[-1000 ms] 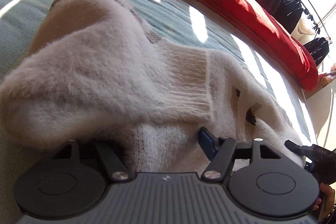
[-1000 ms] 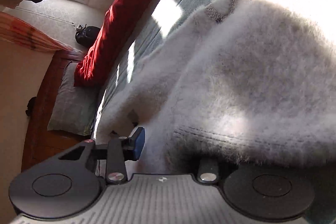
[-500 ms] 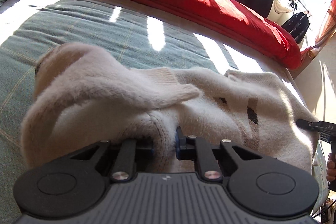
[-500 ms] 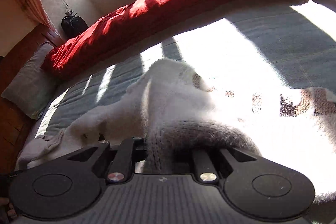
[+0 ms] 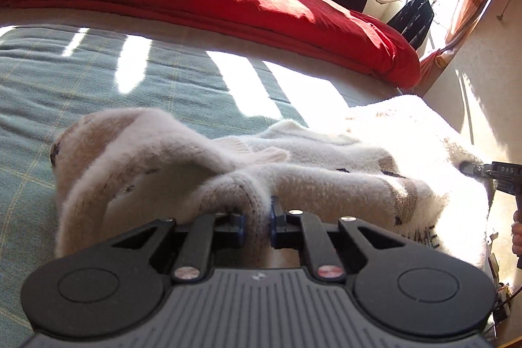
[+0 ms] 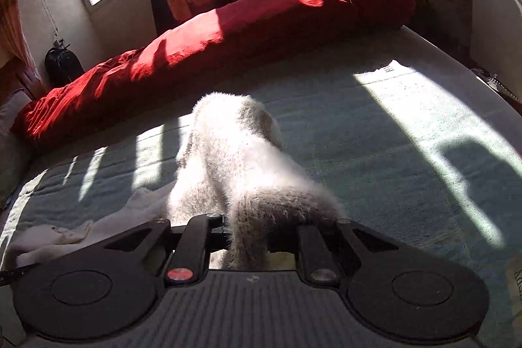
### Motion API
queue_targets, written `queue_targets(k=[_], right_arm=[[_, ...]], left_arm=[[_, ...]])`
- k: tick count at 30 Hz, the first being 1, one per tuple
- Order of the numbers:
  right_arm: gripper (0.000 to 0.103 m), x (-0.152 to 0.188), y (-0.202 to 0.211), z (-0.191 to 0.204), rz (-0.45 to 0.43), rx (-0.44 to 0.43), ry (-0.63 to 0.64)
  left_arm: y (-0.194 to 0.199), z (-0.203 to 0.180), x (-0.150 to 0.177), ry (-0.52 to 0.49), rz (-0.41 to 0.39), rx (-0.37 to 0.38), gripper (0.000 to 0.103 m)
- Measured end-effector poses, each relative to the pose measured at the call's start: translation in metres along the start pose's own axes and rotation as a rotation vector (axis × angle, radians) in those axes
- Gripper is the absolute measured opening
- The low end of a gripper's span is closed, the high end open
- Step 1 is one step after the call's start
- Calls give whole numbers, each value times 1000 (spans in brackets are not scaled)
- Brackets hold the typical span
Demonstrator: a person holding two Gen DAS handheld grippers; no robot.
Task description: Fold clothes
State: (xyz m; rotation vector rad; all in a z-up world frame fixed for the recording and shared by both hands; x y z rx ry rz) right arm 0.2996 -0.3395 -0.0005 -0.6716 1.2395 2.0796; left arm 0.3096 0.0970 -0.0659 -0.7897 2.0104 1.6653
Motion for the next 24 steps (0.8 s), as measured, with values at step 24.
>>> queue_targets(k=[24], right_arm=[[49,-9,-85,-1,174,-19,73]], left_arm=[[-31,-23,-22,-215,-58,-170,17]])
Point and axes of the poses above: each gripper's, at about its wrist camera, not at the fingertips, and y roughly against the way its jaws point, z to its left, x to its underside, the point moved 1 cm from there along -y, roughly the way its jaws point, and after that the axes turned 13 degrees about -x, right-handed, at the moved point
